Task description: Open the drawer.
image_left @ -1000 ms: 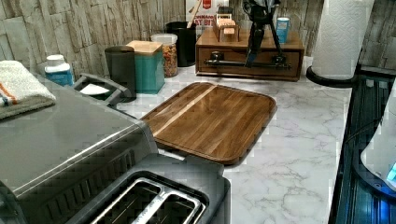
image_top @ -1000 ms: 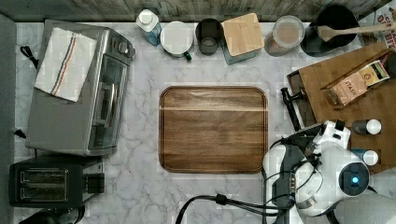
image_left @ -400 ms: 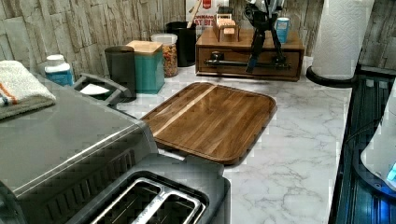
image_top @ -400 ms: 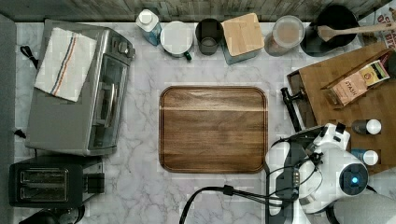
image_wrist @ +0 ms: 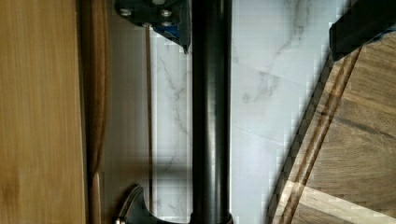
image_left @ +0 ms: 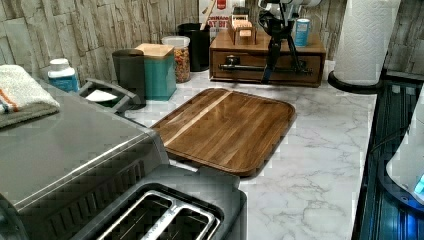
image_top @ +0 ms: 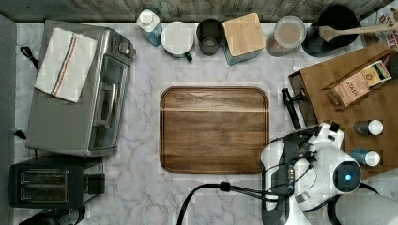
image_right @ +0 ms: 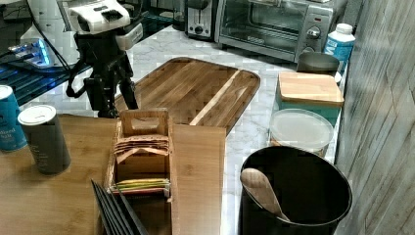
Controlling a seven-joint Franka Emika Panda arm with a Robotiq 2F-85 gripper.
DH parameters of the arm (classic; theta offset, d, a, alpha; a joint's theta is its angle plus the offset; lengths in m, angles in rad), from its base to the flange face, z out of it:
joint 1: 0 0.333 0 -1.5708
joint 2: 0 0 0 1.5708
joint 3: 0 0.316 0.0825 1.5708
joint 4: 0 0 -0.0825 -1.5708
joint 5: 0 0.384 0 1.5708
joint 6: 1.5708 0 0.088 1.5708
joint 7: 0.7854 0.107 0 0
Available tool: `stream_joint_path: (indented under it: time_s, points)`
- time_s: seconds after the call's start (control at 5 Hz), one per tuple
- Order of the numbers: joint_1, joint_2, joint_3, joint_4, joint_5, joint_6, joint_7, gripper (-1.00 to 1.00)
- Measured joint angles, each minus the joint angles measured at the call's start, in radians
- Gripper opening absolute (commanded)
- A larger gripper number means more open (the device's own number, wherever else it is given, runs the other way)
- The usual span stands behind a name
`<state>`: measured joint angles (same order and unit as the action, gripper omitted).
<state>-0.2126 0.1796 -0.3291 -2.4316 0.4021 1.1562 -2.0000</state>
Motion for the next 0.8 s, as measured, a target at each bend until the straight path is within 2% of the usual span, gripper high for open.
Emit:
stream_joint_path:
  time_s: [0.2, 0.4, 0.6, 0.8]
  points:
    - [0.002, 0.0, 0.0, 0.004, -0.076, -0.027, 0.0, 1.0]
    - [0.016, -0.002, -0.011, 0.033, -0.114, -0.139, 0.02, 1.0]
    - [0.024, 0.0, -0.012, 0.051, -0.114, -0.193, 0.023, 1.0]
    - [0.04, -0.006, -0.01, 0.025, -0.114, -0.131, 0.039, 1.0]
